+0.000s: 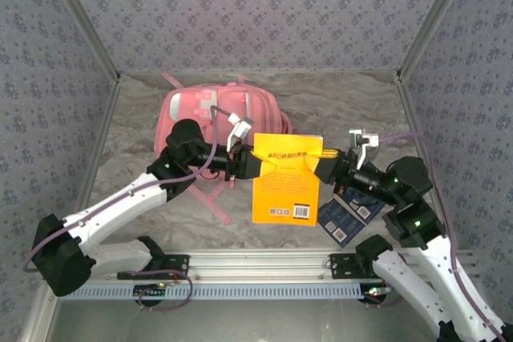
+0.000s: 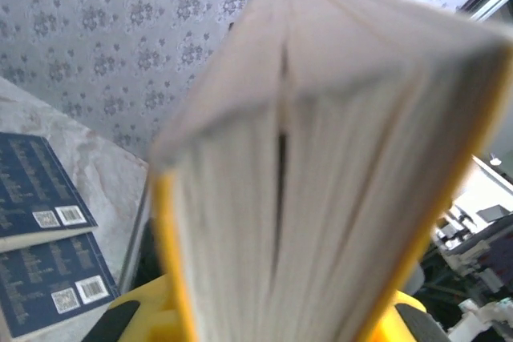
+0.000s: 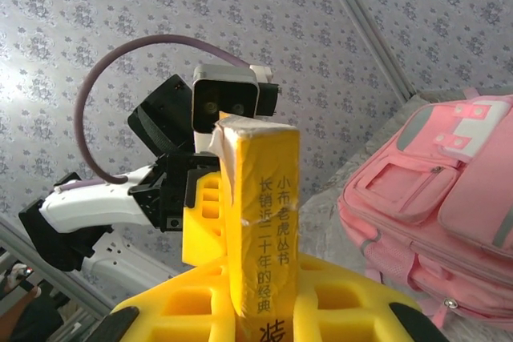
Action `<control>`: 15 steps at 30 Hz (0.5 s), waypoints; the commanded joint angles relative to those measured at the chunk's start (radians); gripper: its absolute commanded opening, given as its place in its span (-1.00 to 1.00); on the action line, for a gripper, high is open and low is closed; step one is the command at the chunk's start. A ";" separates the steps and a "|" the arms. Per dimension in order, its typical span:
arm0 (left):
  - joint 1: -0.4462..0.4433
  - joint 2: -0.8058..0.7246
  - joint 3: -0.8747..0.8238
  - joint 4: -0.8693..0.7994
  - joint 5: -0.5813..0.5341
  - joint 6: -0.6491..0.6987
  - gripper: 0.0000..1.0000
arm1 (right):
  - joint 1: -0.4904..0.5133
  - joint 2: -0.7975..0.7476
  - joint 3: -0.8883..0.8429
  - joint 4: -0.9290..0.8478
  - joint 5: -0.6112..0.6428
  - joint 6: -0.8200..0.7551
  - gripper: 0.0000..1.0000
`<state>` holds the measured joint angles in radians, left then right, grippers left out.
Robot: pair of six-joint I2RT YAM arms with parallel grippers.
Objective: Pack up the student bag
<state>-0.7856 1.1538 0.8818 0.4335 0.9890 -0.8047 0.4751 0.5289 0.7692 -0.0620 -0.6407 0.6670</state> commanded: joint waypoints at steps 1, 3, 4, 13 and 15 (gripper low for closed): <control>-0.006 -0.019 0.021 0.015 -0.001 0.051 -1.00 | -0.009 -0.017 0.027 -0.019 0.089 -0.029 -0.10; -0.001 -0.019 0.028 -0.012 -0.062 0.062 -1.00 | -0.010 -0.030 0.028 -0.083 0.168 -0.029 0.28; 0.005 -0.015 0.037 -0.028 -0.101 0.059 -1.00 | -0.011 -0.040 0.033 -0.128 0.225 -0.068 0.34; 0.040 -0.013 -0.009 0.098 -0.537 -0.189 -1.00 | -0.012 -0.128 -0.038 -0.319 0.489 0.101 0.55; 0.046 -0.002 -0.030 0.159 -0.595 -0.286 -1.00 | -0.013 -0.110 -0.041 -0.319 0.456 0.146 0.59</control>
<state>-0.7475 1.1542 0.8608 0.4038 0.5594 -0.9302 0.4686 0.4068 0.7410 -0.3260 -0.2375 0.7128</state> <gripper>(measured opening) 0.154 0.786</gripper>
